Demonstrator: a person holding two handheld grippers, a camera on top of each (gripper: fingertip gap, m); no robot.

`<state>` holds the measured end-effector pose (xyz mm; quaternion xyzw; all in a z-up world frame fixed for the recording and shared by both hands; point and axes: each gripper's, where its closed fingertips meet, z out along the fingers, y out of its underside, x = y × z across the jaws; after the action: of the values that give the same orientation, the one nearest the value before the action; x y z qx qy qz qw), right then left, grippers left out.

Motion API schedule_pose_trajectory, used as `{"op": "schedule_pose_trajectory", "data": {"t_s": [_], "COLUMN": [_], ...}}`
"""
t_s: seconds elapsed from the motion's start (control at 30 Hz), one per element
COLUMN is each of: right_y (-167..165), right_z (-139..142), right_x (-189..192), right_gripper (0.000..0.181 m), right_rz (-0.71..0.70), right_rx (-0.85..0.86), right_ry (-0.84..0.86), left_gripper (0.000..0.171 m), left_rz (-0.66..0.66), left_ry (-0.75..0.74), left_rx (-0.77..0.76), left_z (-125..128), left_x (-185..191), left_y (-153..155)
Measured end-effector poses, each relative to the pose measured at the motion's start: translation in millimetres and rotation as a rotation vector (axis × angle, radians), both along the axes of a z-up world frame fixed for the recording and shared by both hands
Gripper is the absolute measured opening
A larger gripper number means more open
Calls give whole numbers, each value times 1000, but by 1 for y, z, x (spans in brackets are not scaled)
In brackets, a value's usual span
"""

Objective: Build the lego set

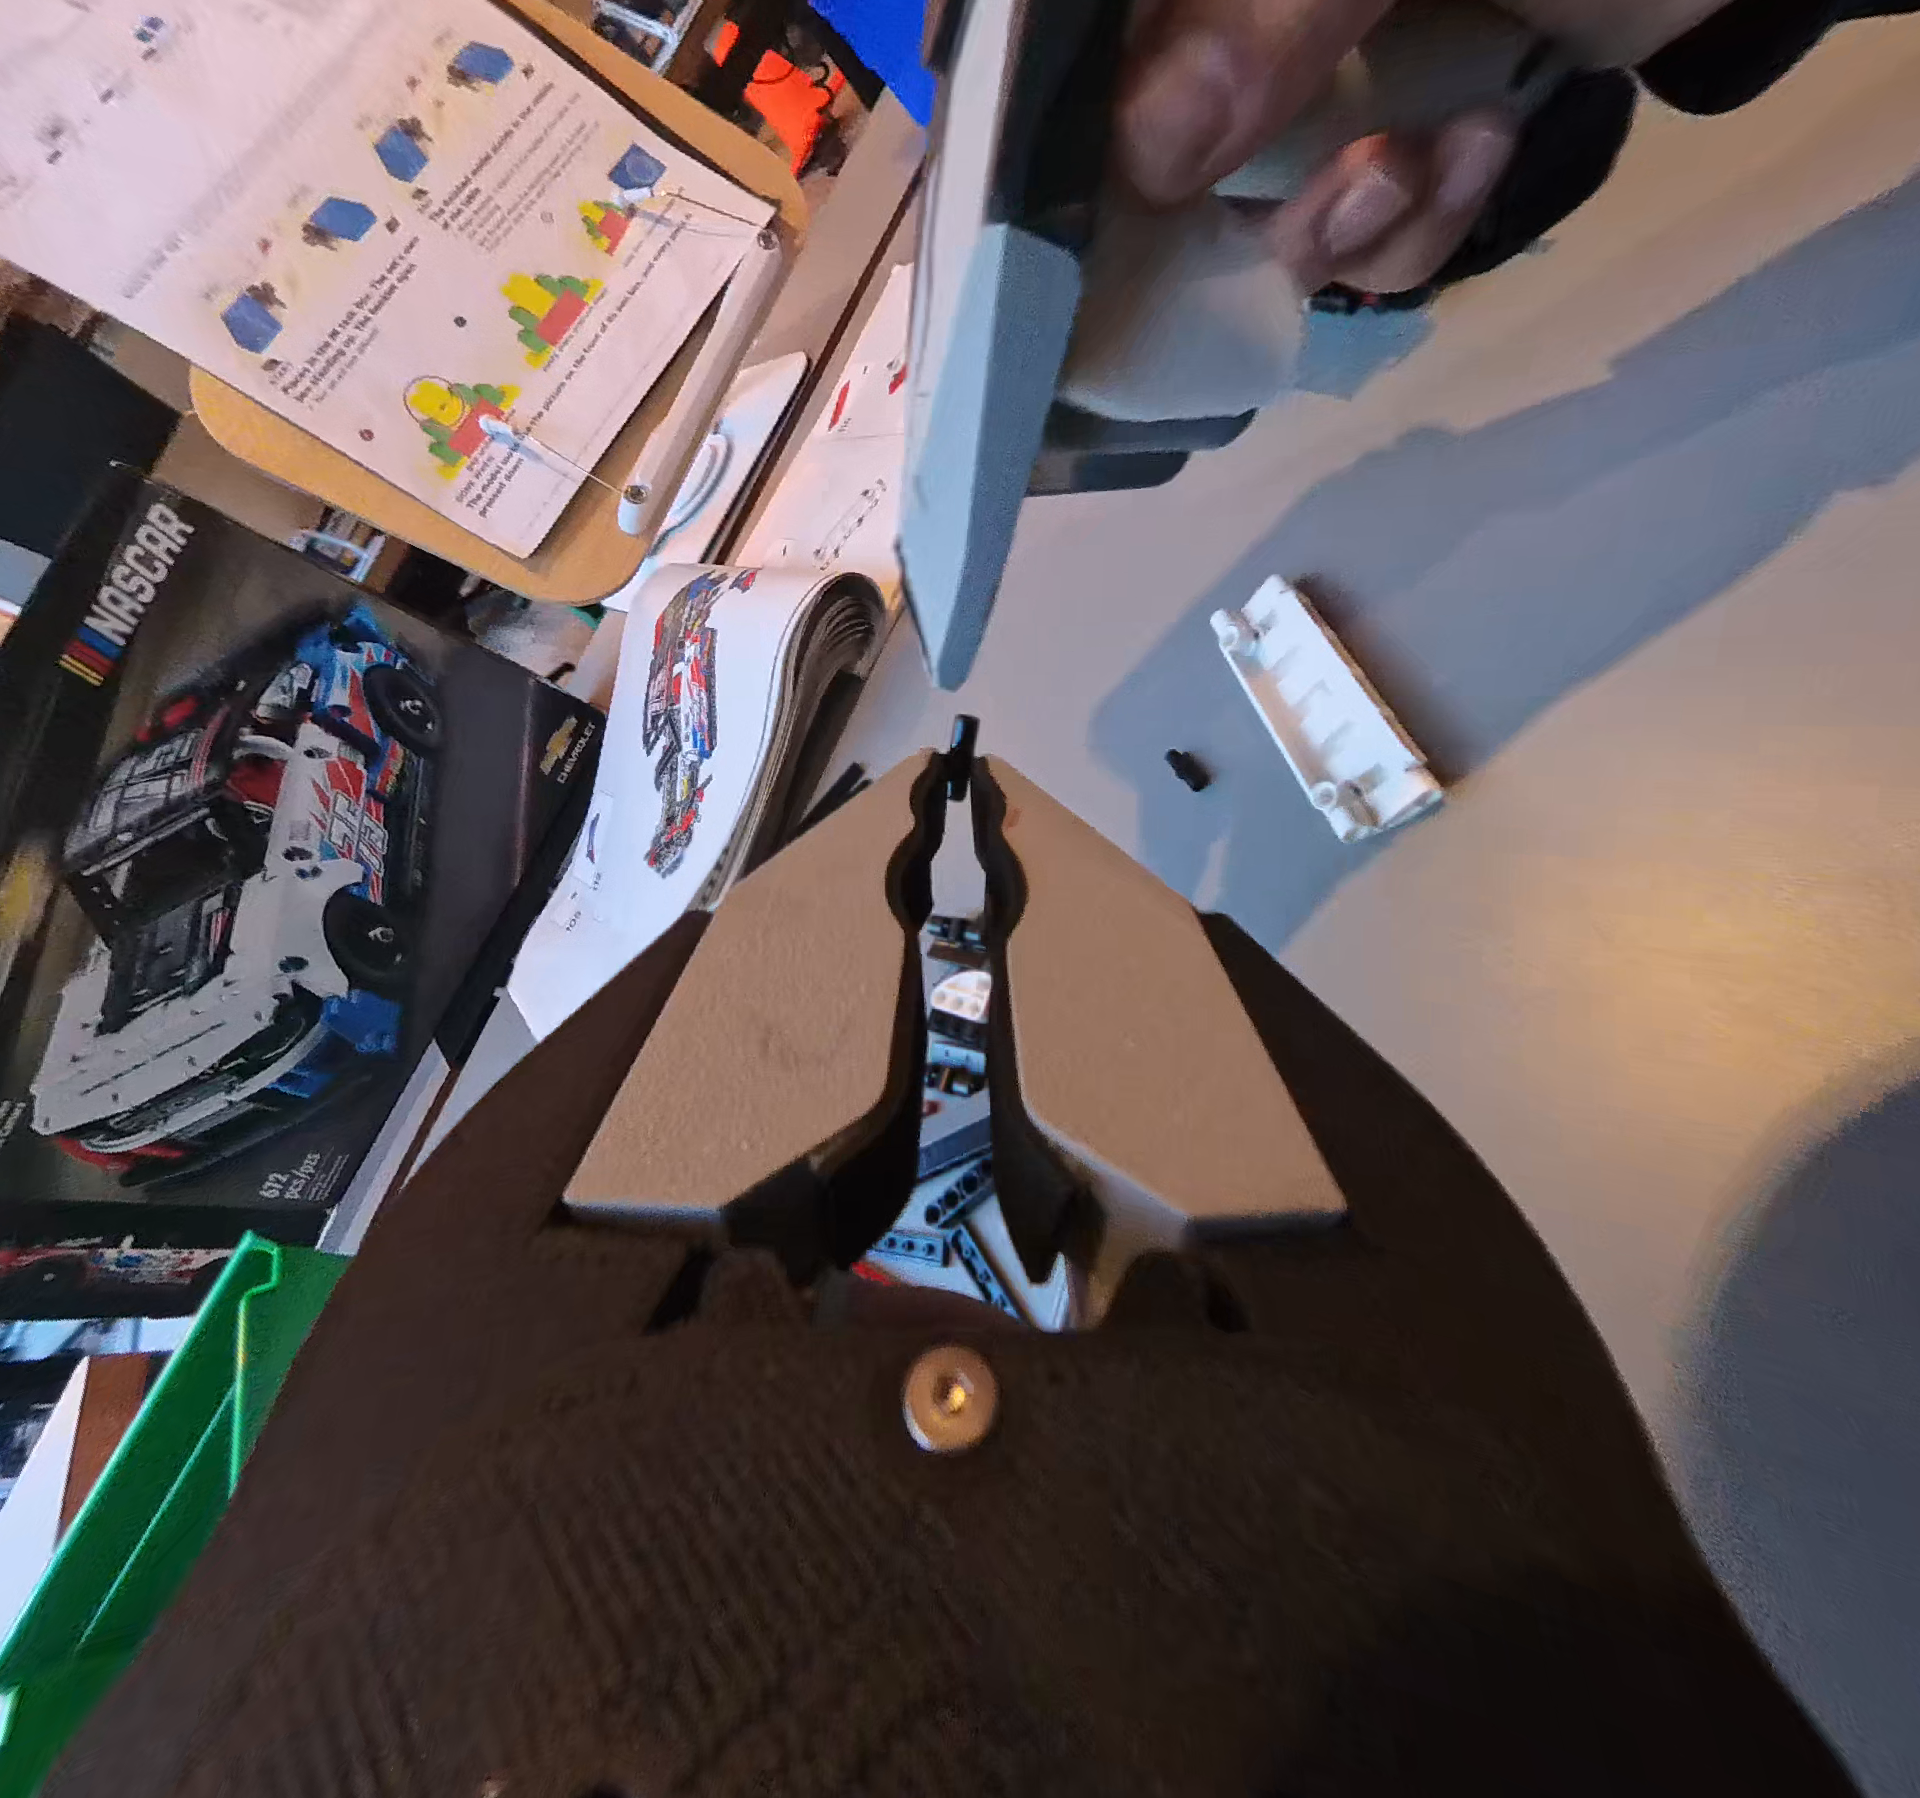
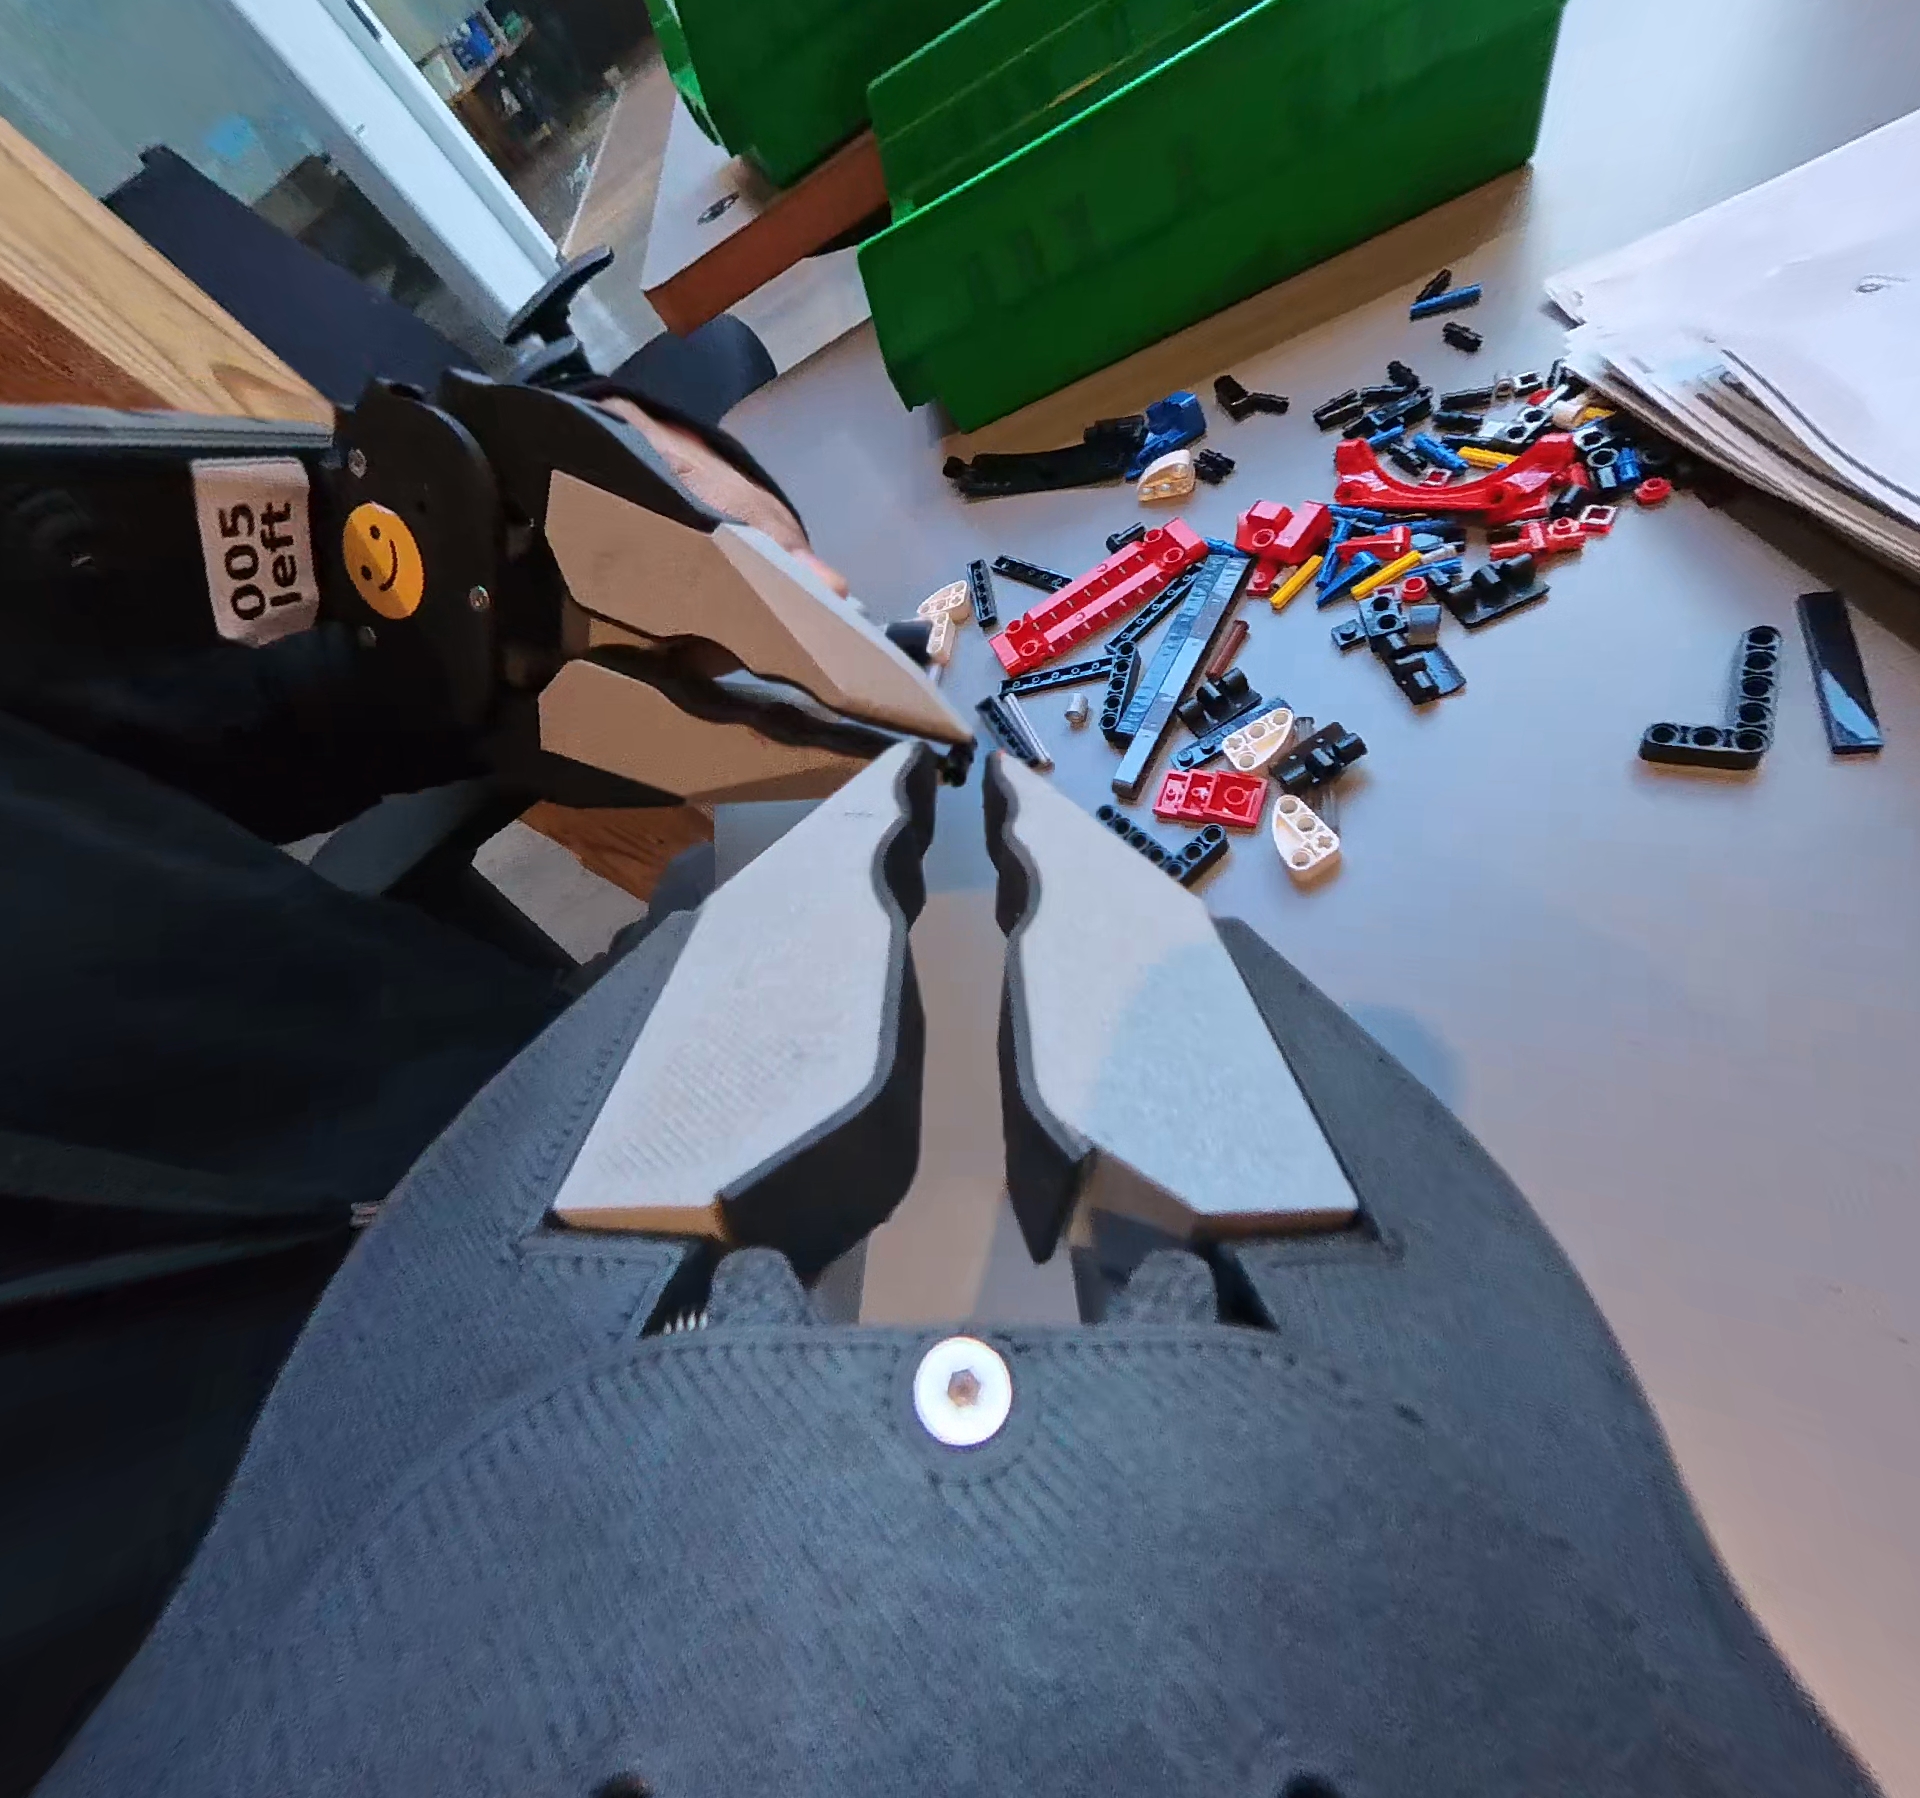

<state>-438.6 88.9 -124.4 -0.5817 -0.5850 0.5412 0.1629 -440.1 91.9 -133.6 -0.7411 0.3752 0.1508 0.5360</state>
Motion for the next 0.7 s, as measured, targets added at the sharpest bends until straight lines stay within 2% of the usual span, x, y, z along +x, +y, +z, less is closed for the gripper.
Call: {"op": "schedule_pose_trajectory", "data": {"t_s": [0.17,0.33,0.43,0.53,0.6,0.7], "right_y": [-8,-12,-6,22,45,57], "right_z": [-7,-8,-13,-33,-57,-93], "right_x": [-1,-5,-4,2,10,24], "right_gripper": [10,2,2,2,2,2], "right_rz": [26,32,10,-65,-110,-82], "right_rx": [20,32,78,231,335,347], "right_ry": [-39,-38,-63,-152,-265,-452], "left_gripper": [0,0,0,4,6,8], "left_rz": [11,21,28,73,111,176], "left_ry": [26,28,-33,-146,-243,-346], "left_rx": [25,36,19,-18,-71,-138], "left_z": [0,2,2,4,0,-10], "left_x": [2,2,2,-9,-20,-39], "left_y": [-3,-5,-6,-8,-11,-17]}}
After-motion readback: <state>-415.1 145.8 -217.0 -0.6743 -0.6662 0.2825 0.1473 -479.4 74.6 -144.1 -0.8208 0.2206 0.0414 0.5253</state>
